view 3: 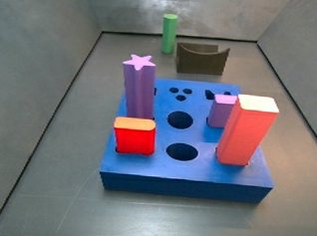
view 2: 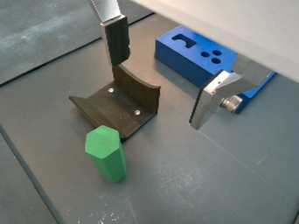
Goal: Pick up the hexagon object. Move up. Move to above the board. Insert the hexagon object.
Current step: Pick up the hexagon object.
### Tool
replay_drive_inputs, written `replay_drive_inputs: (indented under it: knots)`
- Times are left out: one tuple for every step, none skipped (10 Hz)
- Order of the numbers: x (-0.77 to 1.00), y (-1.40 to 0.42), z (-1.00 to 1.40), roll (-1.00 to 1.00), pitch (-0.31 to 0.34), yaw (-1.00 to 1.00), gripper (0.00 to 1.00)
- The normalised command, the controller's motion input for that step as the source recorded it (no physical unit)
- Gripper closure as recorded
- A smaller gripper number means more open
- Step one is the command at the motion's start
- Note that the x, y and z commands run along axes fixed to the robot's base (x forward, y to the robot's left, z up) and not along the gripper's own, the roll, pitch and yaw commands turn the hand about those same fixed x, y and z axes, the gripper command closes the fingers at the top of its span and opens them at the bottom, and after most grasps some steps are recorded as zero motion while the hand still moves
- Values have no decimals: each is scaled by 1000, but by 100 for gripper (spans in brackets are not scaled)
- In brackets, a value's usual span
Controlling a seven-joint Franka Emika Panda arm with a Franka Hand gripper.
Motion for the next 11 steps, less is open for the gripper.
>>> replay_drive_inputs:
  knots:
    - [0, 254, -11, -9, 3, 0, 0]
    - [571, 383, -74, -101, 130, 51, 0]
    - [800, 489, -177, -89, 217, 0, 0]
    - [814, 431, -311, -93, 243, 0, 0]
    - [777, 363, -500, -134, 277, 0, 0]
    - [666, 374, -514, -221, 231, -37, 0]
    - [269, 151, -149, -201, 36, -71, 0]
    - [149, 103, -154, -173, 11, -86, 0]
    - [83, 154, -334, -150, 0, -51, 0]
    - [74, 117, -437, -167, 0, -46, 0]
    - [69, 80, -500, -179, 0, -26, 0]
